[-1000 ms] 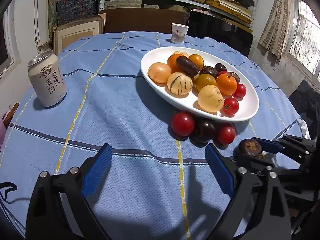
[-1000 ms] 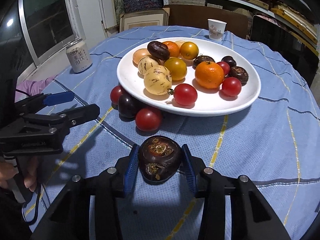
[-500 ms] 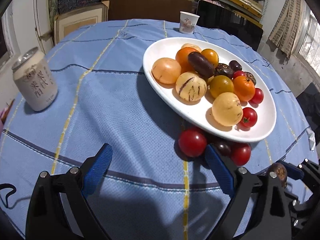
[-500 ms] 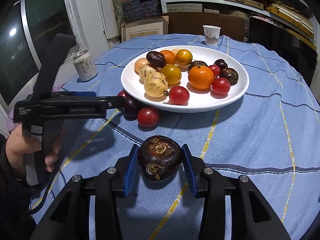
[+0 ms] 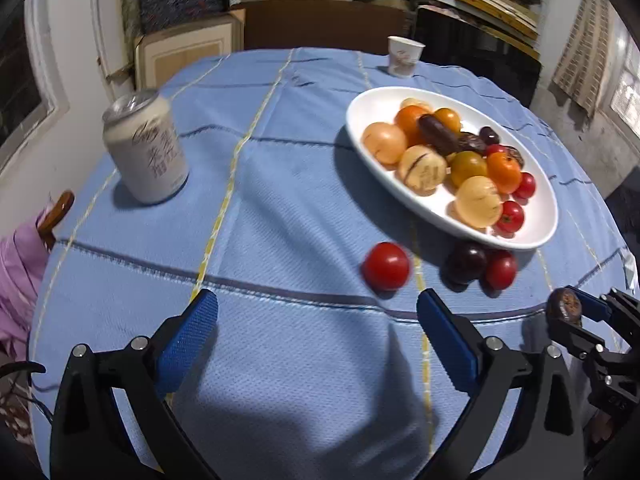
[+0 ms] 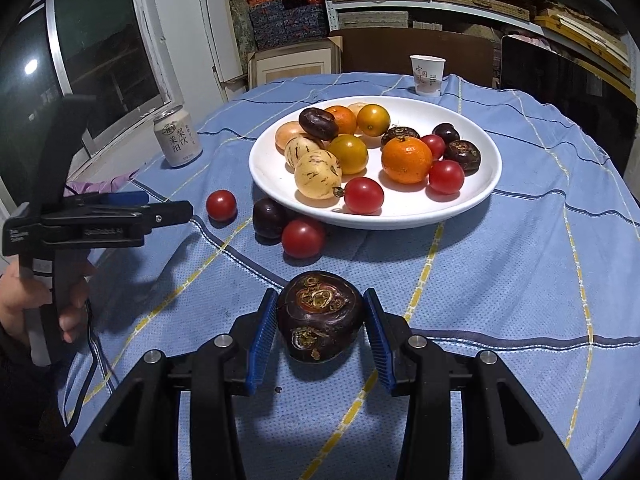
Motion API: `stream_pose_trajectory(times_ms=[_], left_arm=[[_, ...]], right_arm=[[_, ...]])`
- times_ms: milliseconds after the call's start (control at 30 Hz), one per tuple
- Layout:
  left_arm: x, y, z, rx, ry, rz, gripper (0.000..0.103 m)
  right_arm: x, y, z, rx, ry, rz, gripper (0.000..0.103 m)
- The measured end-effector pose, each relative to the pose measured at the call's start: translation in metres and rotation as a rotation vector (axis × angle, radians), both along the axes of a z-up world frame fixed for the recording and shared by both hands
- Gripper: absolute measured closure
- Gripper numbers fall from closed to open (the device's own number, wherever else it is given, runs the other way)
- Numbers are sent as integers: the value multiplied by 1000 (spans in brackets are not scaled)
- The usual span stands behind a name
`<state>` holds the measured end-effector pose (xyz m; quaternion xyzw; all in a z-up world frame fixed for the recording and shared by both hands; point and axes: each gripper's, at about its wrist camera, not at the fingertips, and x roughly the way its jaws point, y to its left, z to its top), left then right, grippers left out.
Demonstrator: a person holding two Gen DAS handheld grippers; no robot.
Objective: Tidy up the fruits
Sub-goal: 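Grasp another dark brown fruit with the right gripper while the left grasps a red tomato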
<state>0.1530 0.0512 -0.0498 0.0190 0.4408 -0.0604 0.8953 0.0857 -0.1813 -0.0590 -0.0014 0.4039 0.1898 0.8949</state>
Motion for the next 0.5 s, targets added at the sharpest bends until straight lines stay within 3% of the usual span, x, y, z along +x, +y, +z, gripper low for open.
stream_pose_trajectory(times_ms=[333, 500], left_arm=[[26, -31, -18, 61, -3, -33, 8], [26, -35, -24, 54, -6, -72, 33]], right_arm=[[1, -3, 0, 9, 3, -16, 59], [2, -3, -1, 8, 9, -16, 59]])
